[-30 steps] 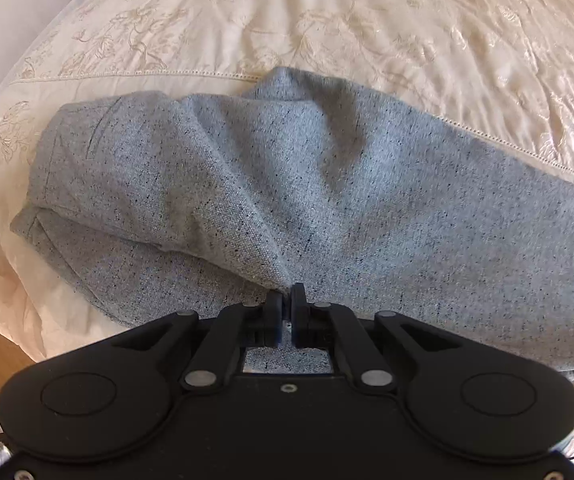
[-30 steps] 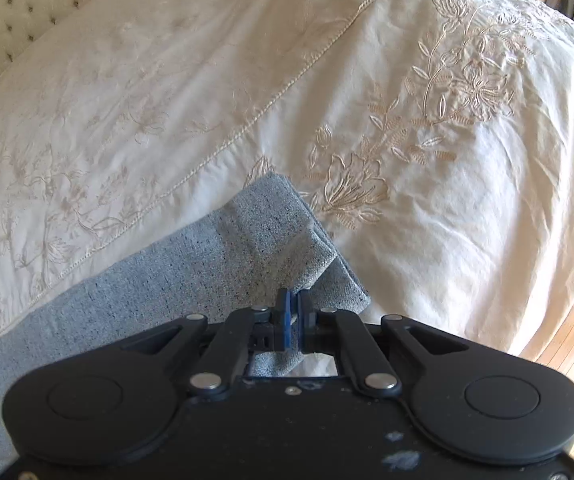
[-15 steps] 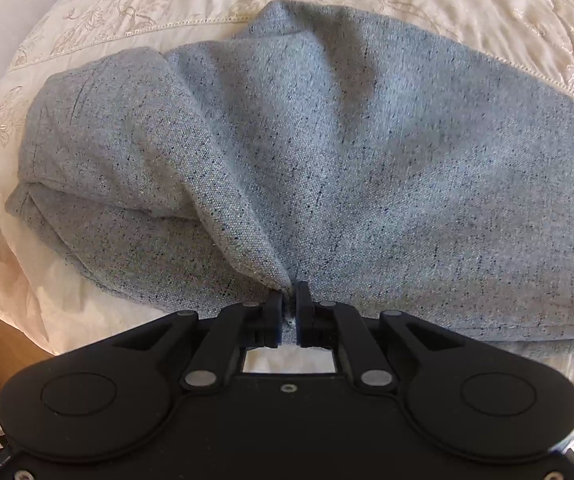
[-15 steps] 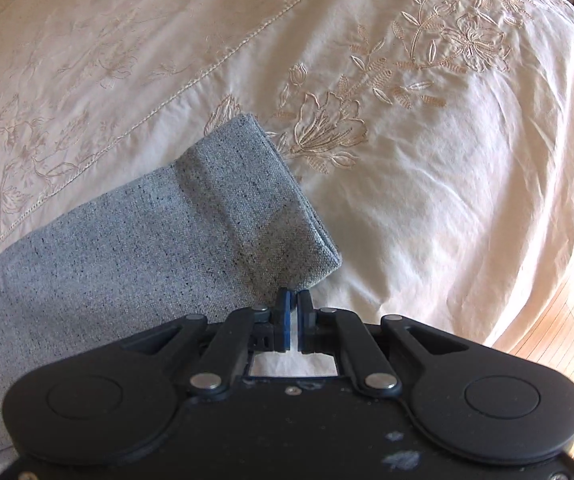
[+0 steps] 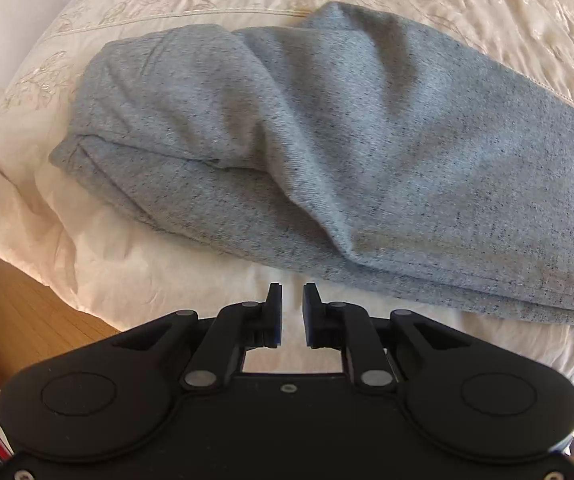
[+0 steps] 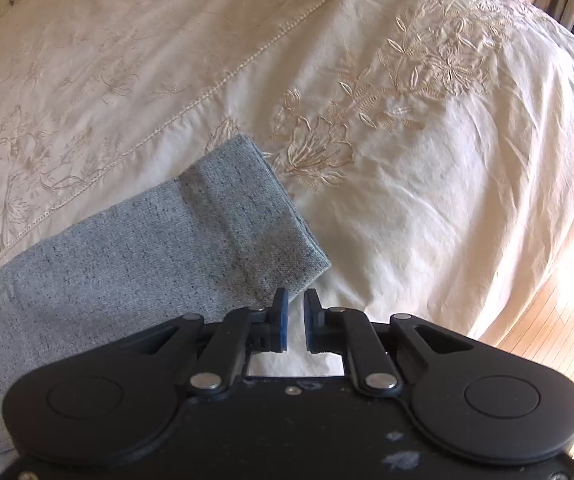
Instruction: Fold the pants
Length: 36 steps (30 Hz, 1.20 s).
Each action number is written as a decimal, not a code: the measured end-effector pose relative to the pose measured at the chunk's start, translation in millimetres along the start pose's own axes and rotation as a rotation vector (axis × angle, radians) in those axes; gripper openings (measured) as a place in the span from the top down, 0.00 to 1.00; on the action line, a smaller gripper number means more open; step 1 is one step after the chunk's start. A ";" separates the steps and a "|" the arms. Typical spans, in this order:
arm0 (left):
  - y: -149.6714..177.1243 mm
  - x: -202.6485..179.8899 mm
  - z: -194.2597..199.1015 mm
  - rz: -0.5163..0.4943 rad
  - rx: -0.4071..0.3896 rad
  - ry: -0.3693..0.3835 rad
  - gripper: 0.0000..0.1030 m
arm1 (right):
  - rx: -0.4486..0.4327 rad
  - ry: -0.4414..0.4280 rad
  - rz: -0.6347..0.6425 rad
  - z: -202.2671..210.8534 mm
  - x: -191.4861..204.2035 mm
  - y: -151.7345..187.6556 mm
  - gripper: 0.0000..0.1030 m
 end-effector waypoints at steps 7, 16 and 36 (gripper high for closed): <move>-22.3 67.2 -7.0 0.066 -0.053 -0.043 0.79 | -0.037 -0.132 0.128 30.0 93.5 17.0 0.87; -73.7 166.0 -29.2 -0.021 -0.145 -0.036 0.79 | 0.008 -0.290 0.233 75.7 250.6 99.0 0.86; -130.5 213.1 -74.5 -0.305 -0.229 0.210 0.53 | 0.163 -0.502 0.523 128.3 527.0 274.9 0.83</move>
Point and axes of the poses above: each gripper's, at about its wrist camera, not at the fingertips, and z roughly against the way its jaws point, x to its left, y to its underside, the point moved 9 cm from there along -z, roughly the way its jaws point, and after that the axes turned 1 degree about -z, right-handed, at the moved point
